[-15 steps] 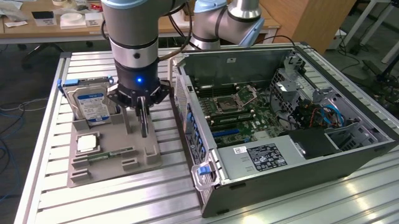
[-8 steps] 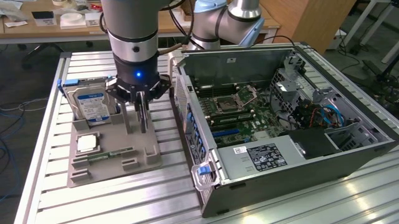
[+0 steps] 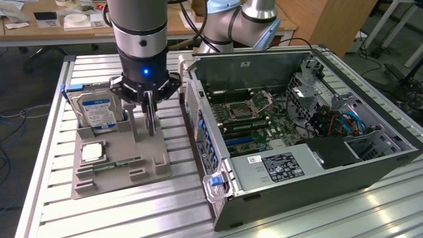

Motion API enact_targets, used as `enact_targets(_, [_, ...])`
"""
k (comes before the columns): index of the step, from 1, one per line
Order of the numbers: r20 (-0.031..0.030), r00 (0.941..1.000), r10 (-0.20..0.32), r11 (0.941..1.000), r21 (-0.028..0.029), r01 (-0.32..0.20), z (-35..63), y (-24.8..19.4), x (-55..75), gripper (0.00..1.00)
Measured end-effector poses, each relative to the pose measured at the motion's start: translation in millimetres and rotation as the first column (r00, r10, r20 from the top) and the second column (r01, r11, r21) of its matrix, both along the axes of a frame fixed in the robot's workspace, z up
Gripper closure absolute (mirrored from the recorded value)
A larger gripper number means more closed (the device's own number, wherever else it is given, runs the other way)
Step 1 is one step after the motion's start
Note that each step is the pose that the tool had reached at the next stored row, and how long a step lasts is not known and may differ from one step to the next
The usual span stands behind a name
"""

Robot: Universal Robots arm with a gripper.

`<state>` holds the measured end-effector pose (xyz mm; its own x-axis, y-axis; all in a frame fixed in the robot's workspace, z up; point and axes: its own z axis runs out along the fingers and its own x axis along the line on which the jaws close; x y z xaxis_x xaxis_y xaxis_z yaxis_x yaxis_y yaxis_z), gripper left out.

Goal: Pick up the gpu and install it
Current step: 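Pick up the gpu and move the gpu toward the slot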

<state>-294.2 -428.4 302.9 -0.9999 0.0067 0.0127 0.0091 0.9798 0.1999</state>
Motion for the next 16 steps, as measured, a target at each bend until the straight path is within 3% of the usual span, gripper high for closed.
enact_targets(3, [0.0, 1.0, 0.0, 1.0, -0.0002, 0.0, 2.5, 0.0, 0.0, 0.72])
enact_targets(4, [0.0001, 1.0, 0.0, 1.0, -0.0039, 0.0, 2.7, 0.0, 0.1, 0.72])
enact_targets(8, [0.0, 1.0, 0.0, 0.9991, -0.0422, 0.0, 3.6, 0.0, 0.0, 0.72])
enact_targets(9, [-0.0002, 1.0, 0.0, 0.999, -0.0454, 0.0, 4.5, -0.1, 0.0, 0.72])
enact_targets(16, [-0.0001, 1.0, 0.0, 0.999, -0.0454, 0.0, 17.0, 0.0, 0.0, 0.72])
